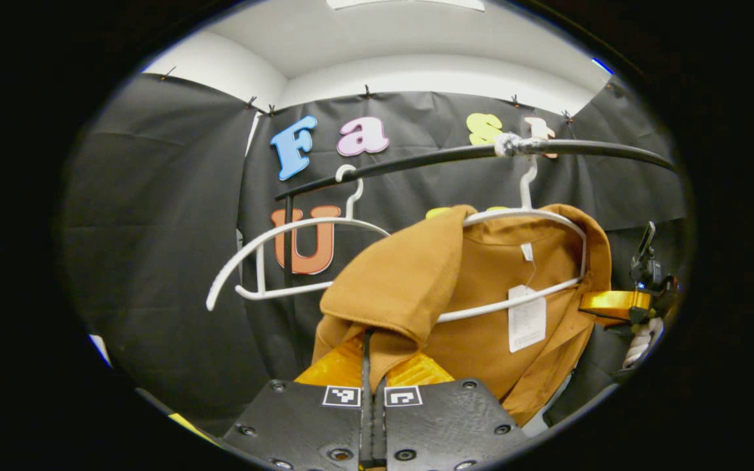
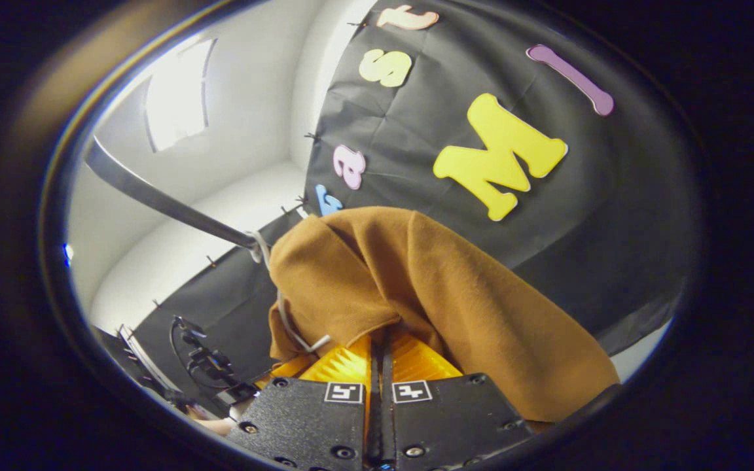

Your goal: Grasp the clothes on the hanger with both hands and then place them into the laundry hamper below.

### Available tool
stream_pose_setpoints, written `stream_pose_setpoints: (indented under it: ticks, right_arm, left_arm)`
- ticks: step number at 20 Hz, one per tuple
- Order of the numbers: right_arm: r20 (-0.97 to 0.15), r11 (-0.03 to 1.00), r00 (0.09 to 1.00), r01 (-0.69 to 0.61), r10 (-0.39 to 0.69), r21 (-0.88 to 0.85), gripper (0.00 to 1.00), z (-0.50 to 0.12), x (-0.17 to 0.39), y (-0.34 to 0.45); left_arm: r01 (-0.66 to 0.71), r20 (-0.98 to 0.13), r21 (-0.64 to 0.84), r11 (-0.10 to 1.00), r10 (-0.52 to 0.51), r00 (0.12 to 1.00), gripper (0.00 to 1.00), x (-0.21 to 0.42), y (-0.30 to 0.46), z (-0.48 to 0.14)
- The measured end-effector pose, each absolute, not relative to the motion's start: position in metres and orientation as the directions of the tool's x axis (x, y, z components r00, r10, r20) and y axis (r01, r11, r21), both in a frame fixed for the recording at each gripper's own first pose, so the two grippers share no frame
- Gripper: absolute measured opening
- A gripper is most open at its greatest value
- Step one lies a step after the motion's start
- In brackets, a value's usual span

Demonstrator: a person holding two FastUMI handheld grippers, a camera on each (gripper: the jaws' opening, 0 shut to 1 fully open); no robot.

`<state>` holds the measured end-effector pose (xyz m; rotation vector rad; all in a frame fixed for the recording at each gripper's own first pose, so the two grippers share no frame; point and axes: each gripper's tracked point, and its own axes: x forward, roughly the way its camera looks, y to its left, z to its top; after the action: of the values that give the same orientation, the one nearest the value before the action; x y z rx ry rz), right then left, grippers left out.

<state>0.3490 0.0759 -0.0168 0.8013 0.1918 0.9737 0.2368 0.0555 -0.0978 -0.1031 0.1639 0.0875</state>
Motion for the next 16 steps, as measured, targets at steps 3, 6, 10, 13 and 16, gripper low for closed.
stream_pose_setpoints:
  ticks: [3, 6, 10, 13, 16]
  right_arm:
    - [0.267, 0.235, 0.527, -0.701, 0.806, 0.673, 0.03, 0.01, 0.337, 0.075]
    - [0.361, 0.151, 0.513, -0.712, 0.779, 0.686, 0.03, 0.038, 0.336, 0.061]
    - [0.387, 0.163, 0.551, -0.705, 0.74, 0.691, 0.03, 0.05, 0.34, 0.04]
    - [0.415, 0.199, 0.625, -0.679, 0.662, 0.706, 0.03, 0.062, 0.356, 0.015]
    - [0.342, 0.253, 0.617, -0.675, 0.709, 0.693, 0.02, 0.053, 0.352, 0.025]
  left_arm:
    - [-0.1, -0.125, -0.087, 0.991, 0.088, 0.988, 0.05, 0.234, 0.066, -0.075]
    - [-0.119, -0.095, -0.097, 0.988, 0.11, 0.989, 0.0, 0.235, 0.082, -0.059]
    - [-0.129, -0.09, -0.113, 0.985, 0.119, 0.989, 0.05, 0.239, 0.093, -0.055]
    - [-0.126, -0.092, -0.112, 0.986, 0.116, 0.989, 0.0, 0.246, 0.102, -0.051]
    - [-0.126, -0.089, -0.108, 0.986, 0.116, 0.989, 0.0, 0.248, 0.106, -0.047]
